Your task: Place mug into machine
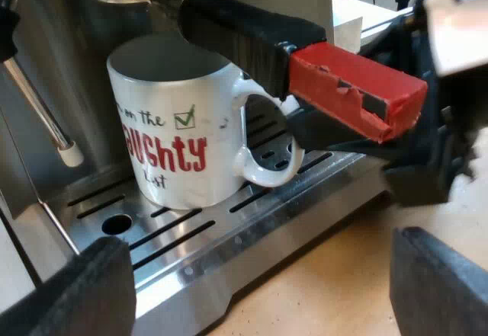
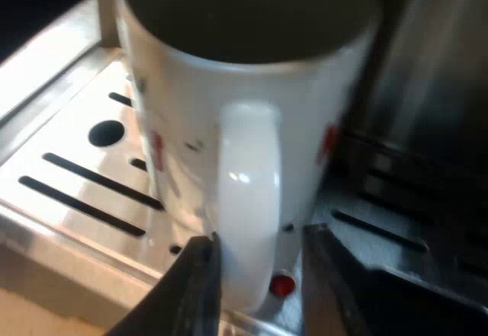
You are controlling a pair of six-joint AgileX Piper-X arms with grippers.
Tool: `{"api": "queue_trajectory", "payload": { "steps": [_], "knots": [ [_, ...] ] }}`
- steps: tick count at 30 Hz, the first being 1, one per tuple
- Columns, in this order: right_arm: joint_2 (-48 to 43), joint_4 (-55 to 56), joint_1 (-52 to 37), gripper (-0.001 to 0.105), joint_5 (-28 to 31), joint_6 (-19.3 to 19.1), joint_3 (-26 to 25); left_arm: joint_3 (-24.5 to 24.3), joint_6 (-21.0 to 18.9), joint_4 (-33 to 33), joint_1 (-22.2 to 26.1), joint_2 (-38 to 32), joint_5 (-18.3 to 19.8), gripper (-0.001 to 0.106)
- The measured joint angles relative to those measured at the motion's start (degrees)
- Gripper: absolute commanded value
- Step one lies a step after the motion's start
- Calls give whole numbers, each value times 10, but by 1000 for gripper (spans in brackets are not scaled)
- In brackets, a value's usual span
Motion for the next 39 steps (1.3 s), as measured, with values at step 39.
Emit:
{"api": "queue_trajectory", "payload": {
  "steps": [39],
  "knots": [
    [-276,100,178,0,114,-4,3,-295,0,228,0,-4,-1,71]
  ]
}}
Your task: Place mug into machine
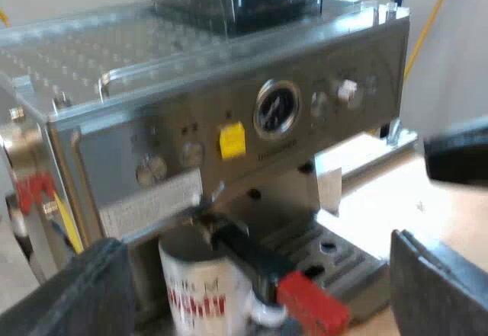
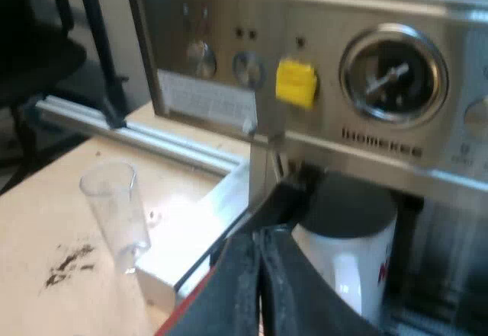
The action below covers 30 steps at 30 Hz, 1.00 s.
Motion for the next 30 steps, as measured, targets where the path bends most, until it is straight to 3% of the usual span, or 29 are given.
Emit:
{"api": "queue_trajectory", "payload": {
  "steps": [8,22,30],
  "knots": [
    [59,-42,-12,0,9,-15,-11,0,0,31,0,0,0,71],
    [194,-45,-56,0,11,-27,-138,-12,0,43,0,0,0,71],
    [230,-45,-99,0,14,-27,-171,-12,0,48,0,0,0,71]
  ]
}}
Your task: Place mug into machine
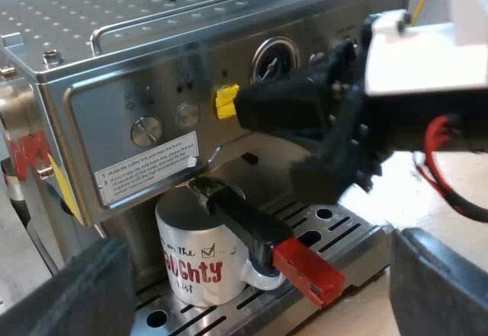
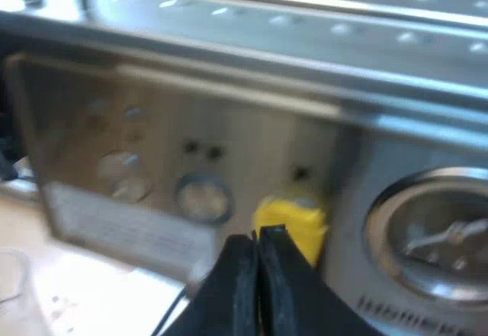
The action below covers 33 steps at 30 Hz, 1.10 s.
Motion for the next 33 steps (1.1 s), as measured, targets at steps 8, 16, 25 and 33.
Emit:
{"api": "queue_trajectory", "payload": {
  "steps": [8,16,25,33],
  "knots": [
    [16,5,-22,0,4,0,-13,0,0,0,0,0,0,71],
    [19,8,-31,0,5,0,-16,0,0,0,0,0,0,71],
    [13,28,-28,0,-1,0,-20,0,0,0,0,0,0,71],
    [-8,93,-5,19,19,0,-23,0,0,0,0,0,0,71]
  ]
}}
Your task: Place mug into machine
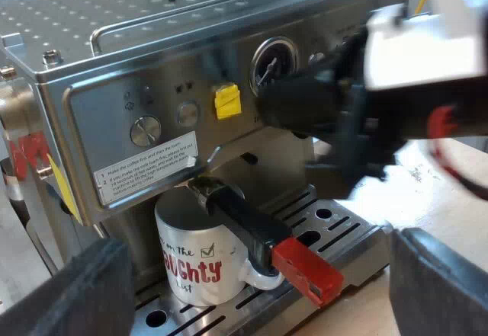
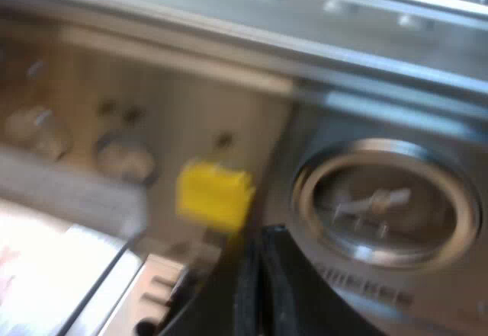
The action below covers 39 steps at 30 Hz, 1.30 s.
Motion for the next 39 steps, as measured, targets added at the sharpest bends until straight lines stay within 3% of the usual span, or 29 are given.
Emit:
{"api": "queue_trajectory", "payload": {
  "steps": [1,2,3,5,8,14,19,21,28,34,39],
  "knots": [
    [-23,36,22,30,2,2,0,0,0,0,0,0,0,71],
    [-37,47,33,32,0,5,0,0,0,0,0,0,0,71],
    [-53,55,44,45,-9,15,0,0,0,0,0,0,0,71],
    [-68,63,48,58,-24,18,0,0,0,0,0,0,0,71],
    [-92,82,48,66,-51,17,0,0,0,0,0,0,0,71],
    [-148,141,45,66,-56,17,0,-4,-22,-5,0,1,-3,71],
    [-192,218,14,66,-61,16,0,-43,-47,-11,0,35,-38,71],
    [-214,246,-20,66,-61,18,0,-70,-47,-13,0,60,-66,71],
    [-273,327,-134,66,-80,20,0,-127,-49,-27,18,151,-78,71],
    [-321,396,-287,66,-162,33,0,-150,-49,-30,128,223,-66,71],
    [-350,445,-422,66,-217,37,0,-150,-49,-26,245,244,-9,71]
  ]
}}
